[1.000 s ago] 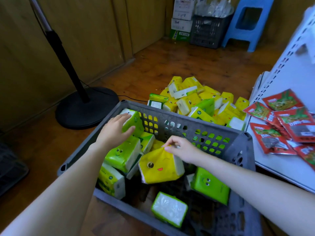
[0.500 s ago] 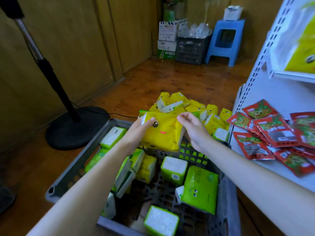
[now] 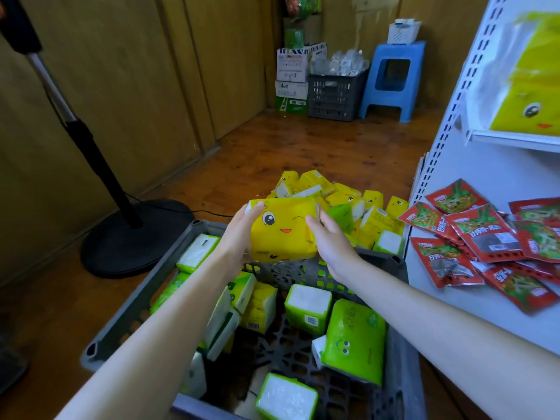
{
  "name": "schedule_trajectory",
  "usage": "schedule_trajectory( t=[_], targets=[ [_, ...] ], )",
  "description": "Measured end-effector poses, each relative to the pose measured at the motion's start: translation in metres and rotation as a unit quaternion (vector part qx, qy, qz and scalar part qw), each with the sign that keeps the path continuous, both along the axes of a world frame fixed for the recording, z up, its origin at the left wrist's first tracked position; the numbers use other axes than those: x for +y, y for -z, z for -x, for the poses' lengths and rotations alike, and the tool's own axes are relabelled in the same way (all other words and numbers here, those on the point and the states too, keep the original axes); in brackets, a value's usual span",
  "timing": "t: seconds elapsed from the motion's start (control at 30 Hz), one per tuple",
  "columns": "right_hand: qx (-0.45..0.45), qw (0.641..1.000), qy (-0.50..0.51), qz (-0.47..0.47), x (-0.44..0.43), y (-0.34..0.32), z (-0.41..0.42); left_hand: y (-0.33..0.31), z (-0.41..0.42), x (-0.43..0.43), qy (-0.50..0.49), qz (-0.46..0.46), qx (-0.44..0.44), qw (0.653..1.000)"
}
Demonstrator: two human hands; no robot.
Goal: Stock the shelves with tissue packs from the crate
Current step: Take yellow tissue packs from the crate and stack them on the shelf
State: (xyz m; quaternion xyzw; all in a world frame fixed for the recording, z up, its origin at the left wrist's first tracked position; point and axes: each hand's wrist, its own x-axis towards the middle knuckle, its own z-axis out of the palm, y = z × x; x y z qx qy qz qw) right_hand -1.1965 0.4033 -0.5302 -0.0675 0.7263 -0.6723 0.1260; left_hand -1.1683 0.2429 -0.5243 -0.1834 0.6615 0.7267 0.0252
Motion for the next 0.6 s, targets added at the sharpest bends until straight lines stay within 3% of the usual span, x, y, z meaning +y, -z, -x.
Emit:
schedule_trajectory(
  t=[0.23,0.43,0.6],
  targets=[
    [0.051,0.998,-0.032,-0.005,0.0,-0.009,-0.011,-0.004,0.002,0.007,-0.071,0.044,0.004,0.996],
    [0.13,0.988,-0.077,-0.011,0.001,-0.01,-0.009,-0.007,0.003,0.002,-0.108,-0.049,-0.051,0.992],
    [0.184,0.978,-0.081,-0.052,0.002,-0.011,-0.006,-0.01,0.004,-0.014,-0.017,-0.063,0.014,0.998]
  ],
)
